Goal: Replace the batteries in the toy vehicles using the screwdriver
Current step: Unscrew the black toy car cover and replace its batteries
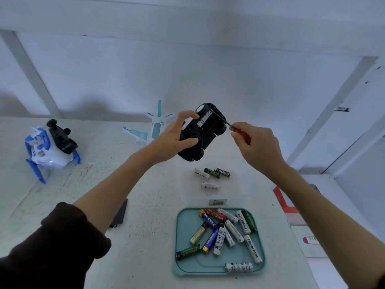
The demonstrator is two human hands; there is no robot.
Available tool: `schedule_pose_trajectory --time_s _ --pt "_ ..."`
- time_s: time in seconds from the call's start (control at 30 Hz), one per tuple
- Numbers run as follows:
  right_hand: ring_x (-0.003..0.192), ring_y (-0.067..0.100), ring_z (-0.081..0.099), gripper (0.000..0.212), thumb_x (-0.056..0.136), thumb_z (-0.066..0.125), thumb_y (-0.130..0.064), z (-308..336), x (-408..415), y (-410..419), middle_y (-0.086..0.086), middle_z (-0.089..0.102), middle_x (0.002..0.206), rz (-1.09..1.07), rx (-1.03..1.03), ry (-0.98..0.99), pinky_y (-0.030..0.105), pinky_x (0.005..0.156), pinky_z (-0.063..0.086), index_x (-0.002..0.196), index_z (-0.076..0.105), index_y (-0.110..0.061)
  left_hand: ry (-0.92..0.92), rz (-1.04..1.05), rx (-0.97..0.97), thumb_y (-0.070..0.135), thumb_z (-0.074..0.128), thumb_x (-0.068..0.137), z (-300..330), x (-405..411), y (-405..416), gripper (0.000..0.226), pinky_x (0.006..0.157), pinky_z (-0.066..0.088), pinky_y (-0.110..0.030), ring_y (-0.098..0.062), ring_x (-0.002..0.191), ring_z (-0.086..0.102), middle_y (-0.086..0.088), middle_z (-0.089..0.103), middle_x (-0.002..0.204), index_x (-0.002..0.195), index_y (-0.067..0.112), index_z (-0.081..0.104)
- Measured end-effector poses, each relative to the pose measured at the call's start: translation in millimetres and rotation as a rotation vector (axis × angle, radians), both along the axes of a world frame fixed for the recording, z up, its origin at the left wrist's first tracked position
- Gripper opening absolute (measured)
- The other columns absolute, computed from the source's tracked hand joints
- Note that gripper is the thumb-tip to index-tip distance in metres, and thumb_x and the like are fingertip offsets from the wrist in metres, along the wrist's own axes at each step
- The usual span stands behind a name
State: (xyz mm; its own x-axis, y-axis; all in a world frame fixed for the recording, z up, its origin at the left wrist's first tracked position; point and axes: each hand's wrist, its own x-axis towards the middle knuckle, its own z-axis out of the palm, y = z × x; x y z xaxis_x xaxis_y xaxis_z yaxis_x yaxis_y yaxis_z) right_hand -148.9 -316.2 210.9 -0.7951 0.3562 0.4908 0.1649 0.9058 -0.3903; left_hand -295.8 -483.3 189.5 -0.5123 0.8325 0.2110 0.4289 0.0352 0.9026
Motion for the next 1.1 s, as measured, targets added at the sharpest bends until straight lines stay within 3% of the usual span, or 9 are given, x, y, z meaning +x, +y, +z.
schedule_pose_trajectory --time_s 0.13,0.3,0.4,0.47,0.7,0.87,1.1 --pt "0.056 0.019 0.047 0.016 0.092 0.053 -0.019 3 1 3 -0.001 0.057 0.062 -0.003 0.017 0.002 0.032 0.058 0.043 0.101 0.065 -0.014 0.031 -0.016 -0.010 0.000 0.055 0.090 1 -3 0 0.049 0.071 0.058 -0.028 -0.018 0.084 0.062 0.005 0.052 0.107 0.113 0.040 0.035" --pt "0.058 0.020 0.049 0.017 0.092 0.053 -0.019 4 5 7 0.001 0.059 0.064 -0.012 0.035 -0.037 0.033 0.061 0.046 0.101 0.066 -0.014 0.197 -0.008 -0.136 0.024 0.053 0.079 0 -7 3 0.044 0.083 0.054 -0.048 -0.034 0.098 0.055 -0.008 0.051 0.114 0.113 0.045 0.035" --pt "0.064 0.025 0.054 0.018 0.092 0.052 -0.020 5 8 12 0.004 0.064 0.069 -0.021 0.027 -0.106 0.036 0.066 0.048 0.102 0.066 -0.015 0.456 0.025 -0.282 0.047 0.043 0.072 -2 -15 7 0.046 0.091 0.038 -0.041 -0.030 0.106 0.042 -0.012 0.049 0.116 0.116 0.047 0.029" --pt "0.062 0.028 0.055 0.017 0.092 0.052 -0.019 5 10 17 0.009 0.066 0.070 -0.017 0.010 -0.119 0.038 0.066 0.049 0.100 0.066 -0.013 0.533 0.021 -0.326 0.050 0.039 0.071 -2 -17 10 0.047 0.090 0.033 -0.037 -0.028 0.107 0.040 -0.013 0.049 0.116 0.117 0.047 0.028" --pt "0.060 0.029 0.056 0.017 0.091 0.054 -0.018 -2 25 25 0.014 0.068 0.071 -0.026 -0.005 -0.138 0.040 0.063 0.052 0.097 0.067 -0.010 0.589 -0.010 -0.352 0.042 0.044 0.075 -7 -22 17 0.047 0.085 0.028 -0.033 -0.024 0.104 0.039 -0.011 0.050 0.113 0.120 0.046 0.028" --pt "0.052 0.015 0.050 0.019 0.091 0.054 -0.019 -14 39 30 0.007 0.068 0.069 -0.043 -0.034 -0.206 0.036 0.063 0.050 0.102 0.068 -0.013 0.609 -0.018 -0.361 0.055 0.034 0.069 -9 -27 18 0.051 0.090 0.034 -0.040 -0.027 0.103 0.041 -0.011 0.051 0.112 0.118 0.047 0.027" --pt "0.048 0.003 0.042 0.018 0.091 0.055 -0.020 -27 44 28 -0.001 0.063 0.062 -0.021 -0.086 -0.237 0.028 0.059 0.040 0.103 0.068 -0.016 0.499 -0.012 -0.331 0.050 0.040 0.072 -10 -23 9 0.048 0.092 0.037 -0.042 -0.028 0.104 0.042 -0.012 0.050 0.114 0.119 0.045 0.029"
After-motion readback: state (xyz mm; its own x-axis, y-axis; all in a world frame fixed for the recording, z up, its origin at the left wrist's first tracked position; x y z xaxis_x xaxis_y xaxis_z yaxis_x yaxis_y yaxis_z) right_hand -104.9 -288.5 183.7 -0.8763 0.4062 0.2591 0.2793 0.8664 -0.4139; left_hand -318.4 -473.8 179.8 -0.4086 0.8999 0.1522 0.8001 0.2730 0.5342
